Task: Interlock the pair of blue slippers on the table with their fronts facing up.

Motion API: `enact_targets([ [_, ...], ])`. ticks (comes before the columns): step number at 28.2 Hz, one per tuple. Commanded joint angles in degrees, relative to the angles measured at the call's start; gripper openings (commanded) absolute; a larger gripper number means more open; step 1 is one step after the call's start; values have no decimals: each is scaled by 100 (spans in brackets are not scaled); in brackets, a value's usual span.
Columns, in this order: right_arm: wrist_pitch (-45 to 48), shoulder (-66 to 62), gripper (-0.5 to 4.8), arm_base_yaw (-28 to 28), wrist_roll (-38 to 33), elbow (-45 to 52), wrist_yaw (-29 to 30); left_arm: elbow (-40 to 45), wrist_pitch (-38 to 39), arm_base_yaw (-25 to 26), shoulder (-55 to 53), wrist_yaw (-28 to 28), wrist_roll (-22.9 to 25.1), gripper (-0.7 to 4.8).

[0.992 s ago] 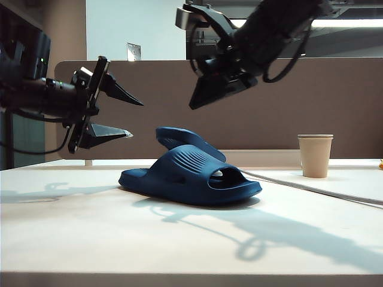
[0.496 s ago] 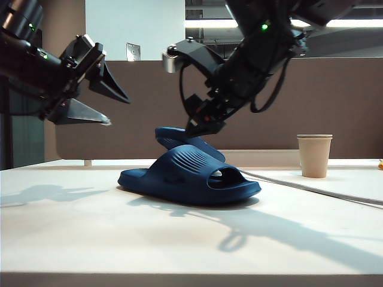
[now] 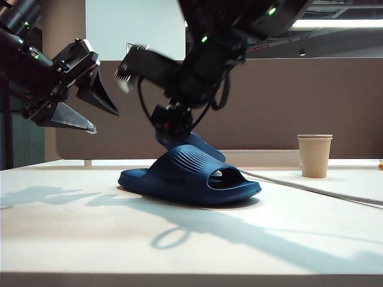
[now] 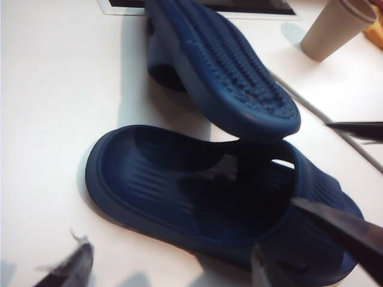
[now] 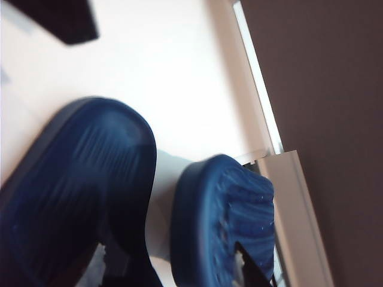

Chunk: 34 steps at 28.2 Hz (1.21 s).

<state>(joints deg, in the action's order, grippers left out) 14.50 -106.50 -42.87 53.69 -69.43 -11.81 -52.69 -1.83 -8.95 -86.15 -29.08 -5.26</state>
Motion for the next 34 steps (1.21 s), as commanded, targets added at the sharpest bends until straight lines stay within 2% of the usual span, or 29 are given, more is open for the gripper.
enact_targets([
  [1, 199, -179, 274, -37, 264, -181, -337, -17, 2, 9, 44, -2, 205, 341],
  [8, 994, -466, 274, -35, 702, -212, -496, -17, 7, 9, 42, -4, 201, 341],
  [25, 1106, -1134, 274, 61, 811, -807, -531, -15, 96, 9, 44, -52, 157, 341],
  [34, 1117, -1292, 274, 122, 807, -813, -651, -17, 92, 9, 42, -52, 157, 341],
])
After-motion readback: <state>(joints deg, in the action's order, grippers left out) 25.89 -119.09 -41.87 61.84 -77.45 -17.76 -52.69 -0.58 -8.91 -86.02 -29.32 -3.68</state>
